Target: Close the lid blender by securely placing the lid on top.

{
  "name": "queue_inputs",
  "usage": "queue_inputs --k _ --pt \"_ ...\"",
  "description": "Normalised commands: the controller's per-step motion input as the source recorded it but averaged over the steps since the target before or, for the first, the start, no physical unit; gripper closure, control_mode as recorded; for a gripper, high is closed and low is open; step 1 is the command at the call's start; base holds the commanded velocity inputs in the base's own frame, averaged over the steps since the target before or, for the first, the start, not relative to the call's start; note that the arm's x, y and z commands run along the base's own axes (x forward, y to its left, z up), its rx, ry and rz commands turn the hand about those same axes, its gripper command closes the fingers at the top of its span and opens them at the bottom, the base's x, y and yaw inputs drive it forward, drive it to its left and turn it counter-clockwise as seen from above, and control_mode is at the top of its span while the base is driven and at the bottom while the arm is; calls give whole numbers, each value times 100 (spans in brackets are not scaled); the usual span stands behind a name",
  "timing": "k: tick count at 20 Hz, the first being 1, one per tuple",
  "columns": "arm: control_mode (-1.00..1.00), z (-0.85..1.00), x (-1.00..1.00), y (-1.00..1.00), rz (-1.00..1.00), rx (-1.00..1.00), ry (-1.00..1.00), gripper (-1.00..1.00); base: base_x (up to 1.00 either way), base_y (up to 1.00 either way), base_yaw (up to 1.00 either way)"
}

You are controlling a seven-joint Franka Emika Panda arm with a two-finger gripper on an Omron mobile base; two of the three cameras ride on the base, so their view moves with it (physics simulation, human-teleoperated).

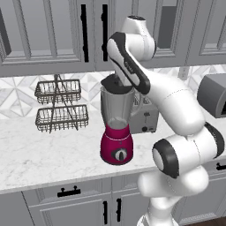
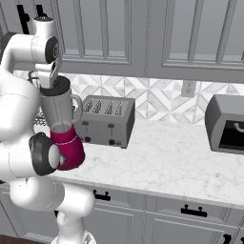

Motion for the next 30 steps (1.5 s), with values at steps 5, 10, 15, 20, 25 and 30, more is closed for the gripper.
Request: queue_inputs --k 5,10,15,20,25,30 --pt "-100 0 0 0 0 3 10 100 0 0 0" --pt "-100 0 -8 0 -6 1 8 100 0 0 0" --pt "-100 -14 -12 0 -9 0 4 100 0 0 0" --pt "-100 -49 -13 0 -8 0 -1 100 0 0 0" --pt "-100 -64 -18 0 -4 0 -13 100 0 0 0" --pt "-100 -52 -9 -2 -3 1 -4 100 0 0 0"
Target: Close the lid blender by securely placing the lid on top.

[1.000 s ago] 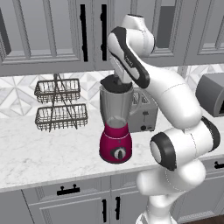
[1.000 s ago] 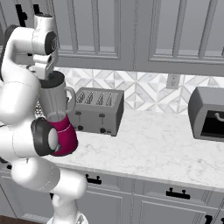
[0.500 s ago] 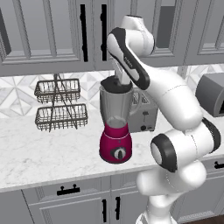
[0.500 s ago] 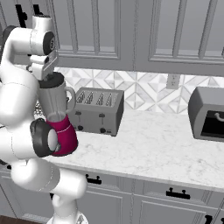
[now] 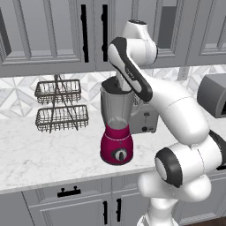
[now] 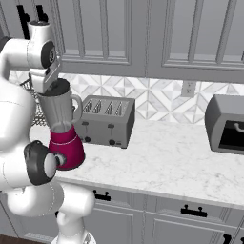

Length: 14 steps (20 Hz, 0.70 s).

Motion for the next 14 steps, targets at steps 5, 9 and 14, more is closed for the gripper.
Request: queue_inputs --k 5,9,14 --pt "-100 21 13 -7 -7 0 4 100 0 0 0" --pt "-100 34 5 -4 -8 0 9 100 0 0 0" --pt "-100 16 -8 0 -7 0 8 100 0 0 0"
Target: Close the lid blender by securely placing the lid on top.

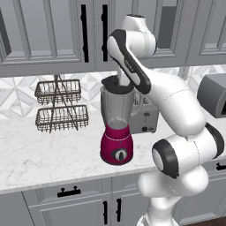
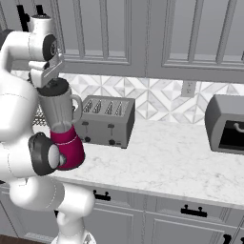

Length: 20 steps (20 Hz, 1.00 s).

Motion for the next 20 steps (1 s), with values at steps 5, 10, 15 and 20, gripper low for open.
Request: queue_inputs --k 5,10,15,20 --pt "-100 11 -26 0 -4 0 2 100 0 0 0" --pt "-100 -12 -1 0 -1 -1 3 100 0 0 0" --pt "-100 -43 0 0 1 -8 1 100 0 0 0" --pt "-100 -47 -26 1 11 -10 -8 100 0 0 0"
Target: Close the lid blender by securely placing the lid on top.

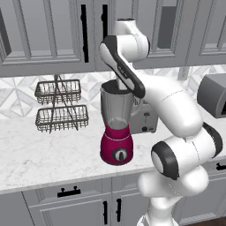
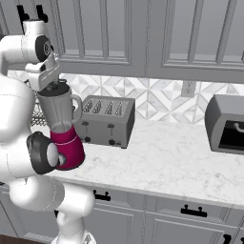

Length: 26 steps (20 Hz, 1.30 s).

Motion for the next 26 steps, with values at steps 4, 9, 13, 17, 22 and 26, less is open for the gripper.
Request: queue_inputs --k 4,9,13,17,22,26 --pt "-100 -32 -19 3 9 -3 -11 -100 0 0 0" --pt "-100 -5 -4 0 5 0 -16 -100 0 0 0" --pt "-100 -1 0 0 5 0 -8 -100 0 0 0" --pt "-100 2 -30 0 2 0 -15 -100 0 0 0" --pt "-100 -5 -82 -29 0 3 -20 -100 0 0 0" --pt "-100 -39 -47 -96 0 0 -25 -100 0 0 0"
